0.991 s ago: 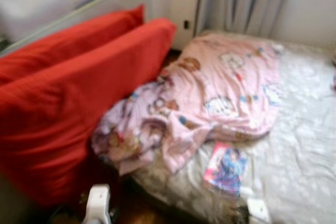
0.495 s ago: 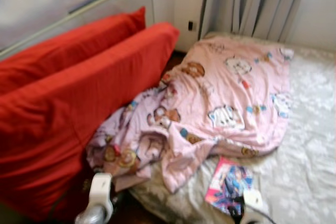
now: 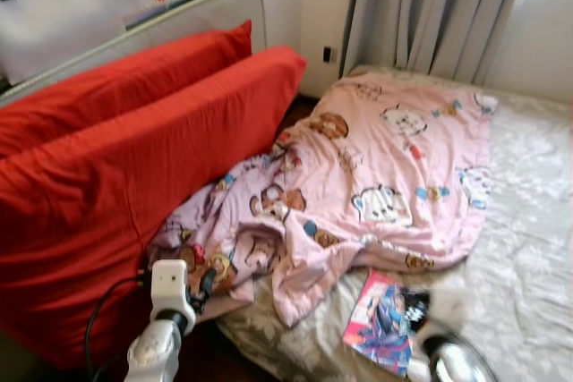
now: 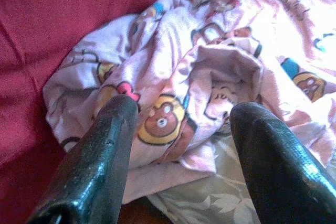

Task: Clean up the room

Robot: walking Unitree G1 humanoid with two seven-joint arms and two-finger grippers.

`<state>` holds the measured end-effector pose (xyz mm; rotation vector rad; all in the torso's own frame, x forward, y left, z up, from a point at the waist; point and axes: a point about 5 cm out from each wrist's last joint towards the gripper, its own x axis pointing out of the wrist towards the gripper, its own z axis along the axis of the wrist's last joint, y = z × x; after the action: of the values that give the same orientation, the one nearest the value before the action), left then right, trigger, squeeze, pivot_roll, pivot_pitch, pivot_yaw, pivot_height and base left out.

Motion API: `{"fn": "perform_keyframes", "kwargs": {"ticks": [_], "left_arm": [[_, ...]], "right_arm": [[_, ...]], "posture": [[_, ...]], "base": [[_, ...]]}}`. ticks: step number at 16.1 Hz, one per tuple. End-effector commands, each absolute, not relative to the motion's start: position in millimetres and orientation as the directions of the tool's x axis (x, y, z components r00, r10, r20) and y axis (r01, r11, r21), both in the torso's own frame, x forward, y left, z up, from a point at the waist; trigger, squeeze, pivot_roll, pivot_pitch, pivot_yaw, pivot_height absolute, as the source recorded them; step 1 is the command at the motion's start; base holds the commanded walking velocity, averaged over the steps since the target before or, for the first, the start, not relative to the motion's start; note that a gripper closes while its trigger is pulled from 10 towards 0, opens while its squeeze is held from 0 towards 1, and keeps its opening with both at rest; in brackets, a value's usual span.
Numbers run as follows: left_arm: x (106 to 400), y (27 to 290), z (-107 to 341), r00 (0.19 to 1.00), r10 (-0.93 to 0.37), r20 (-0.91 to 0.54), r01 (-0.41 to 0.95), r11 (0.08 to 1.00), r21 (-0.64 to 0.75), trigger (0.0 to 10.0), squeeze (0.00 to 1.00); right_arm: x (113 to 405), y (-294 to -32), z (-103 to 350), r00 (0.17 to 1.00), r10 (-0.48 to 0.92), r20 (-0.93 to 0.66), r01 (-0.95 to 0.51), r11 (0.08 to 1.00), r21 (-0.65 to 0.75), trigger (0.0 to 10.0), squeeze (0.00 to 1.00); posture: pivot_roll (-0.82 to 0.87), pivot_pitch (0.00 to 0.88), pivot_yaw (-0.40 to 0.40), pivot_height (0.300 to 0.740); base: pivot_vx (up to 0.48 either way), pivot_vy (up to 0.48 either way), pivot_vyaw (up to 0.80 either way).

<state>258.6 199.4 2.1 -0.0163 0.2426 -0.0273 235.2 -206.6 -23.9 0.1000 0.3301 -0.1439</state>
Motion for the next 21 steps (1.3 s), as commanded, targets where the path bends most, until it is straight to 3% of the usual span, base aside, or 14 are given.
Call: {"fn": "perform_keyframes", "kwargs": {"ticks": [1,7,21], "left_arm": [[262,199,10,0.979,-0.038,-0.200,0.034,0.999,-0.022,10.0,0.00],[271,198,28,0.990,-0.047,-0.133,0.044,0.999,-0.023,10.0,0.00],[271,198,33,0.989,-0.030,-0.147,0.026,0.999,-0.033,10.0,0.00]], "right_arm": [[237,-205,-19,0.946,-0.133,-0.294,0.162,0.984,0.076,10.0,0.00],[242,-178,-13,0.955,-0.107,-0.275,0.128,0.990,0.060,10.0,0.00],[241,-178,-12,0.952,-0.119,-0.282,0.134,0.991,0.032,10.0,0.00]], "posture": [[-0.05,0.000,0.004,0.740],[-0.06,0.013,0.010,0.720],[-0.05,0.043,0.005,0.685]], "base": [[0.000,0.000,0.00],[0.000,0.000,0.00],[0.000,0.000,0.00]]}}
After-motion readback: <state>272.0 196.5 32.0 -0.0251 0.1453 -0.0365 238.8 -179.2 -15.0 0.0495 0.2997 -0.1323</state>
